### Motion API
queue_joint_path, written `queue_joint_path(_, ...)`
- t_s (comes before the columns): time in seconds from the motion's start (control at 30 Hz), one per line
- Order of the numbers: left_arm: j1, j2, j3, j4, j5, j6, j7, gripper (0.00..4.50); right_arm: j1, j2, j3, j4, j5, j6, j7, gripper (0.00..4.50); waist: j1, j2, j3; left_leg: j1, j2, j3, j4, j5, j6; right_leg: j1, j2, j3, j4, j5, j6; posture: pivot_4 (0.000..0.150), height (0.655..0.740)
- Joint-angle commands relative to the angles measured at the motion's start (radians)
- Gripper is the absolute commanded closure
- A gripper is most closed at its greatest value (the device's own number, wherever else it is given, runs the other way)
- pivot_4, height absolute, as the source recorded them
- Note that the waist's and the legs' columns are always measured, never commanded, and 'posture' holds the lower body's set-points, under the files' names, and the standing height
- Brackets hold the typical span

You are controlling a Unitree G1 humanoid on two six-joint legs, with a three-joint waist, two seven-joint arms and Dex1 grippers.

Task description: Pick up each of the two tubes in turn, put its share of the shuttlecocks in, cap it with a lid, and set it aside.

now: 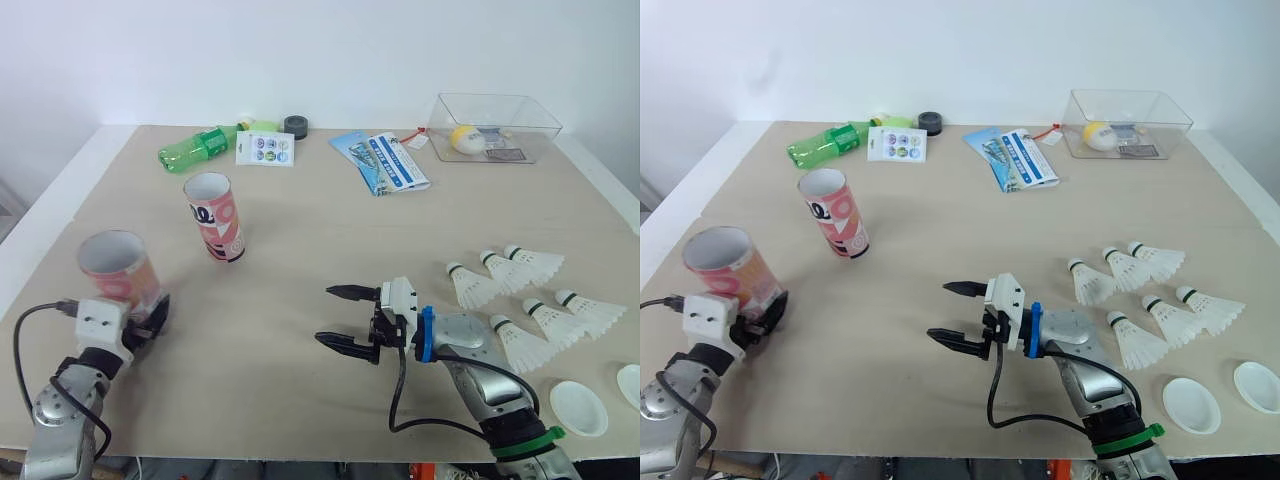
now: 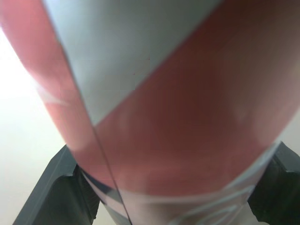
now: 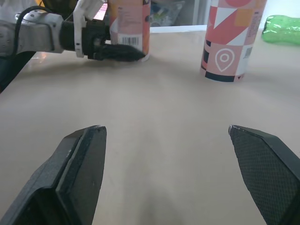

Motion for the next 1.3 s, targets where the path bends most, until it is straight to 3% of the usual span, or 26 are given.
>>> queue_joint_path(0.03,-0.041,0.075,-0.104,-0.108,-0.014,0.054,-0.141,1.08,0.023,-0.009,-0.045,-0.075,0.037,0.019,-0.029,0.00,-0.001,-0.001,0.001,0.000,0.000,0.000,0.000,0.000,0.000,0.000,0.000,0.000,0.000,0.000,0.000,0.150,0.7400)
queue_joint_path(0.3,-0.240,0.171,-0.247,-0.103,-0.099,0.183,-0.383,1.08,0.048,-0.014,-0.060,-0.104,0.041,0.025,-0.063,0.00,-0.016,-0.003,0.002,0.001,0.002,0.002,-0.001,0.000,0.001,-0.001,0.001,-0.001,0.000,0.001,-0.002,0.150,0.7400)
queue_joint_path(0.83,-0.697,0.256,-0.578,0.063,0.014,0.310,-0.808,1.08,0.130,-0.061,-0.127,-0.164,0.049,0.026,-0.102,0.00,-0.005,-0.004,0.004,-0.001,0.002,-0.001,-0.001,-0.001,0.002,-0.001,0.004,0.000,0.001,-0.001,-0.001,0.150,0.7400)
queue_joint_path(1.03,-0.819,0.205,-0.647,0.099,0.061,0.302,-0.858,1.08,0.232,-0.059,-0.208,-0.283,0.118,0.105,-0.197,0.00,-0.004,-0.004,0.004,-0.002,0.001,-0.002,-0.001,-0.002,0.003,-0.001,0.004,-0.001,0.001,-0.002,0.001,0.150,0.7400)
queue_joint_path(1.2,-0.844,0.170,-0.686,0.110,0.095,0.275,-0.877,1.08,0.328,-0.070,-0.305,-0.419,0.165,0.179,-0.304,0.00,-0.005,-0.004,0.004,-0.002,0.001,-0.003,-0.001,-0.002,0.003,-0.001,0.004,-0.001,0.001,-0.001,0.002,0.150,0.7400)
queue_joint_path(1.3,-0.842,0.148,-0.689,0.121,0.103,0.260,-0.870,1.08,0.416,-0.098,-0.389,-0.497,0.268,0.237,-0.297,0.00,-0.004,-0.004,0.004,-0.002,0.001,-0.003,-0.001,-0.002,0.003,0.000,0.004,-0.001,0.001,-0.001,0.002,0.150,0.7400)
